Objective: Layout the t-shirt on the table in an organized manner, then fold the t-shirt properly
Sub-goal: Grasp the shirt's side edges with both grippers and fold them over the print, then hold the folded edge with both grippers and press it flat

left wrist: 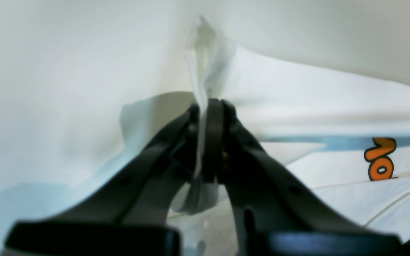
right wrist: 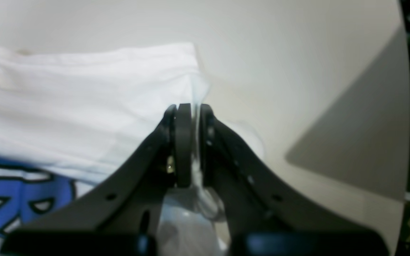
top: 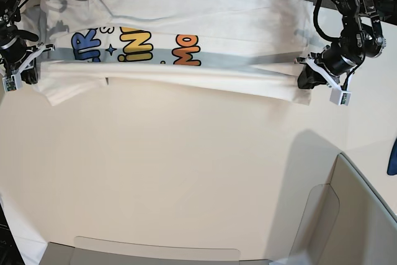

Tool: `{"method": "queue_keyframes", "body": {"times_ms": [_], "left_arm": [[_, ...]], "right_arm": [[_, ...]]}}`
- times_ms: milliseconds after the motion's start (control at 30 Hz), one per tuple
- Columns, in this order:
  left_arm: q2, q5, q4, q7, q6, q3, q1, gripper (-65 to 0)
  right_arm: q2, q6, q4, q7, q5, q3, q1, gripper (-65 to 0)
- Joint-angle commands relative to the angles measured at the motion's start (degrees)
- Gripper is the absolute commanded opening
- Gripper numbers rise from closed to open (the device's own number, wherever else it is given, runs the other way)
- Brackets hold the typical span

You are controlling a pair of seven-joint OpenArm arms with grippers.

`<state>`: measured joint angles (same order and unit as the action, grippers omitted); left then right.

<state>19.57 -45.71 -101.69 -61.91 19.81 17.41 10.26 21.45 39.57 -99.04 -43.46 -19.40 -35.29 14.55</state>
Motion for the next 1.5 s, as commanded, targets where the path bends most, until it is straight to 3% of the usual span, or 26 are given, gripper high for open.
{"method": "queue_keyframes", "body": {"times_ms": [0, 233, 467, 967, 1233, 1467], "left_arm": [[0.87, -0.4, -1.04, 0.85, 0.19, 0.48, 0.24, -64.6], [0.6, -0.4, -1.04, 0.85, 0.19, 0.13, 2.71, -64.6], [0.6, -0.4, -1.04, 0.85, 0.19, 0.13, 3.85, -64.6], [0.43, -0.4, -1.04, 0.85, 0.19, 0.13, 7.36, -63.9], [0.34, -0.4, -1.04, -1.69, 0.1, 0.13, 7.19, -45.7], [0.34, -0.4, -1.04, -2.05, 0.1, 0.13, 6.92, -45.1]], "right_arm": [[1.27, 0.3, -0.96, 1.31, -0.16, -0.8, 0.09, -65.0], [0.83, 0.3, -0.69, 1.31, -0.16, -1.24, 3.43, -65.0], [-1.8, 0.21, -0.25, 1.22, 0.1, -1.5, 5.01, -65.0], [-4.44, -0.06, 8.01, 1.22, 0.1, -1.68, 5.01, -65.0], [-4.62, -0.14, 7.57, 1.22, -0.16, -1.68, 5.28, -65.0], [-4.62, -0.14, 6.52, -1.06, -0.16, -1.68, 5.01, -65.0]]}}
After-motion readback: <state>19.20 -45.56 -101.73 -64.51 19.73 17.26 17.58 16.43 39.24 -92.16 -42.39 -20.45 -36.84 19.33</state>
